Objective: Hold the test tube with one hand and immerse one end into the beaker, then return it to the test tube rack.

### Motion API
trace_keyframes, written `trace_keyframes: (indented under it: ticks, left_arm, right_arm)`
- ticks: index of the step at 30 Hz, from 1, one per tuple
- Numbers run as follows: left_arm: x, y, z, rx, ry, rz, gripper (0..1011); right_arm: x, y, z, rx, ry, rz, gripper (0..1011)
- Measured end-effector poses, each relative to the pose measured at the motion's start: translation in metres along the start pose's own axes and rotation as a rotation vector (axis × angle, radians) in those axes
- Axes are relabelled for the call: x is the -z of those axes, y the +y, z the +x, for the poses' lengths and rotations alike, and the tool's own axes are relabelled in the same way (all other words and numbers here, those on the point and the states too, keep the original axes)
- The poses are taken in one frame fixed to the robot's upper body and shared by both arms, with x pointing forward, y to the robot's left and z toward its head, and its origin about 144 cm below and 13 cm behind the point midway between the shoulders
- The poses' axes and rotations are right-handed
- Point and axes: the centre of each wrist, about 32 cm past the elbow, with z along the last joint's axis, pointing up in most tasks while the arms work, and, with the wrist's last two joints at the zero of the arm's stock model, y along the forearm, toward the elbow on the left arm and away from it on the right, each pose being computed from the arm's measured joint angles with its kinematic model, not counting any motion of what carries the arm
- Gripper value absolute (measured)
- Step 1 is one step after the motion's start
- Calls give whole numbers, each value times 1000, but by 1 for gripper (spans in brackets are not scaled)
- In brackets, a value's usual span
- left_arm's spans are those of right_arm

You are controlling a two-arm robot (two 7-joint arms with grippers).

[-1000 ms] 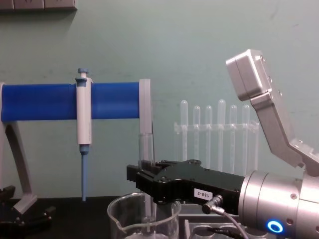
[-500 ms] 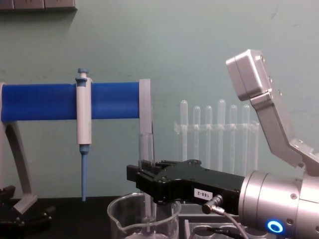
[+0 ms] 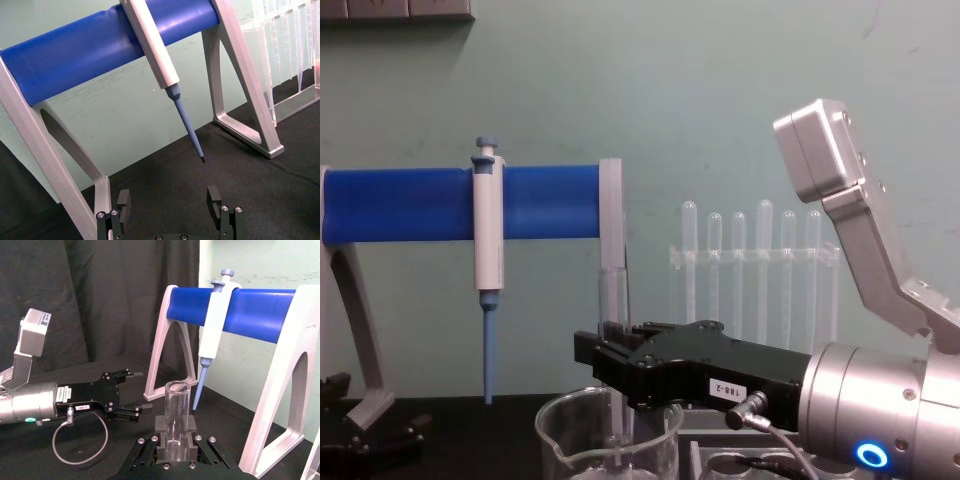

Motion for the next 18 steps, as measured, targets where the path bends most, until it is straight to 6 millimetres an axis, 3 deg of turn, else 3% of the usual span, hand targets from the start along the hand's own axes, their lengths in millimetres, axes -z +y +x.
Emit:
trace_keyframes:
  ticks: [18]
  left_arm:
    - [0, 0, 0, 0, 0, 0, 1000]
  right_arm:
    - [0, 0, 0, 0, 0, 0, 227]
